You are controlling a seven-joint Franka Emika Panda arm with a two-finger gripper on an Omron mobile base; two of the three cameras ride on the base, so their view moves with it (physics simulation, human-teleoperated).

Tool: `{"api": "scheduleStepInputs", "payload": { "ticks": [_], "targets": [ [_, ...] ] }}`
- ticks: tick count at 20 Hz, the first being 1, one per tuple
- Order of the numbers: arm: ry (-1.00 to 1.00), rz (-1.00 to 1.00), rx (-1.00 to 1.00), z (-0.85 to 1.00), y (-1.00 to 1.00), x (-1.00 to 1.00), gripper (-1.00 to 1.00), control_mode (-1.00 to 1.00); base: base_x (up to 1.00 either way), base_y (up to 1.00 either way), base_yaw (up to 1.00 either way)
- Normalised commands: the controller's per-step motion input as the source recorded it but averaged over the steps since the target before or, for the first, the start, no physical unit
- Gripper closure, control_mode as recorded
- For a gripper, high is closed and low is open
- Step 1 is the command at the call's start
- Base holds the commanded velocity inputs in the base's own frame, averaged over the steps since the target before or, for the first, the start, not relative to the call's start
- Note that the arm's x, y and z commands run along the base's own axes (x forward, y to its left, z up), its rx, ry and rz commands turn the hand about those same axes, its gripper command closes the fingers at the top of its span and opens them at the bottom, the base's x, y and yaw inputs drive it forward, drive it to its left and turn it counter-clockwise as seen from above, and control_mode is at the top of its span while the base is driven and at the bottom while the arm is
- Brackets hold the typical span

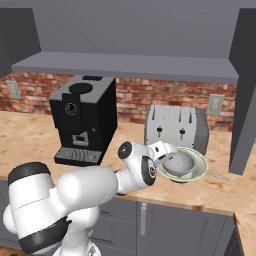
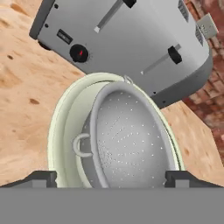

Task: Open the cabinet and setup a tea strainer by placing it in the bowl upright.

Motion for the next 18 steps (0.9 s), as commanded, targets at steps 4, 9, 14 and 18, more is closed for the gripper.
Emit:
{"api": "scheduleStepInputs", "payload": {
  "ticks": [4,9,14,18],
  "targets": [
    [0.09,0.00,0.07,0.57,0.00,-0.93,-1.00,-1.00,0.00,0.00,0.00],
    [0.15,0.00,0.14,0.90,0.13,-0.61,-1.00,-1.00,0.00,0.00,0.00],
    [0.25,0.00,0.32,1.00,0.11,-0.19,-1.00,-1.00,0.00,0.00,0.00],
    [0.34,0.00,0.39,1.00,0.18,-0.19,-1.00,-1.00,0.00,0.00,0.00]
  ]
}}
